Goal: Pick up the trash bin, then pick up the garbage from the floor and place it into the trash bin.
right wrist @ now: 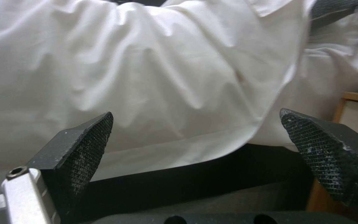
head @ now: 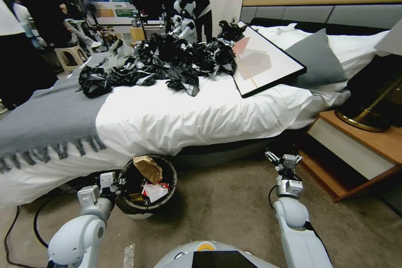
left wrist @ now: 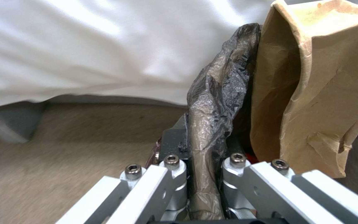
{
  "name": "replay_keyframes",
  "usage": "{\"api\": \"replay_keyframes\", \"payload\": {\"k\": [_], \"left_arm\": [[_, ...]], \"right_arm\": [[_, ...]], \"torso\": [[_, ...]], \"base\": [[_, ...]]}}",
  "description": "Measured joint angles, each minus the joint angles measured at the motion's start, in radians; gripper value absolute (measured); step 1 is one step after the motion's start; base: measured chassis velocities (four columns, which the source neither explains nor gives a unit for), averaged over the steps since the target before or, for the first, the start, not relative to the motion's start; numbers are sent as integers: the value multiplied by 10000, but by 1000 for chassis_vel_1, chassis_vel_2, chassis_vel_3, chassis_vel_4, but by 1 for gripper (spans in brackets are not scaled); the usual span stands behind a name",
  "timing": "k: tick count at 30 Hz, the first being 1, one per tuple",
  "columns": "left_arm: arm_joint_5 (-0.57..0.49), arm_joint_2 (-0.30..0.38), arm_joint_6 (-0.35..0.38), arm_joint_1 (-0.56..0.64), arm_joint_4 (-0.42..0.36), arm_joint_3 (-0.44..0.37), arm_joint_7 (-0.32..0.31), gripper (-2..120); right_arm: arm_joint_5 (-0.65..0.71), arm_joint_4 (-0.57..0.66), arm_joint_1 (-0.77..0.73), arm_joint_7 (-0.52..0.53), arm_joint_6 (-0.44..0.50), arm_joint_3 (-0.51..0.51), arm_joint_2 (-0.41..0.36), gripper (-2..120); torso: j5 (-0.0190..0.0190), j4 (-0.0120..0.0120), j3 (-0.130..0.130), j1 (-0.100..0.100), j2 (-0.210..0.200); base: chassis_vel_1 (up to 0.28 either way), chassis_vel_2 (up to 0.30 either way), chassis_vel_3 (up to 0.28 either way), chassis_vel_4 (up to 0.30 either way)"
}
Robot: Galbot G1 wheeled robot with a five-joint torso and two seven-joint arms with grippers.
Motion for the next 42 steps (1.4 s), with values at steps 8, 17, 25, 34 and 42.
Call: {"api": "replay_keyframes", "payload": {"k": [8, 17, 25, 34, 42], "left_arm": [[-1103, 150, 0, 100, -86, -52, -323, 3], [-1151, 82, 0, 196, -128, -230, -337, 3], [-1204, 29, 0, 136, -30, -231, -380, 3], [-1209, 35, 0, 126, -15, -281, -378, 3], [-1192, -2, 0, 140, 0, -320, -336, 3]], "right_arm": [[-39, -64, -134, -11, 98, 15, 84, 100], [-45, -223, -112, -35, 158, -38, 99, 100], [-52, -310, -119, -61, 255, -41, 128, 100], [-49, -311, -145, -80, 271, -61, 158, 100], [-49, -293, -139, -88, 261, -85, 129, 100]], "torso": [[1, 1, 0, 0, 0], [0, 0, 0, 0, 0], [0, 0, 0, 0, 0], [0, 0, 0, 1, -1], [0, 0, 0, 0, 0]], "base": [[85, 92, 86, 89], [89, 92, 76, 88], [98, 100, 103, 113], [114, 100, 112, 103], [102, 114, 119, 103]]}}
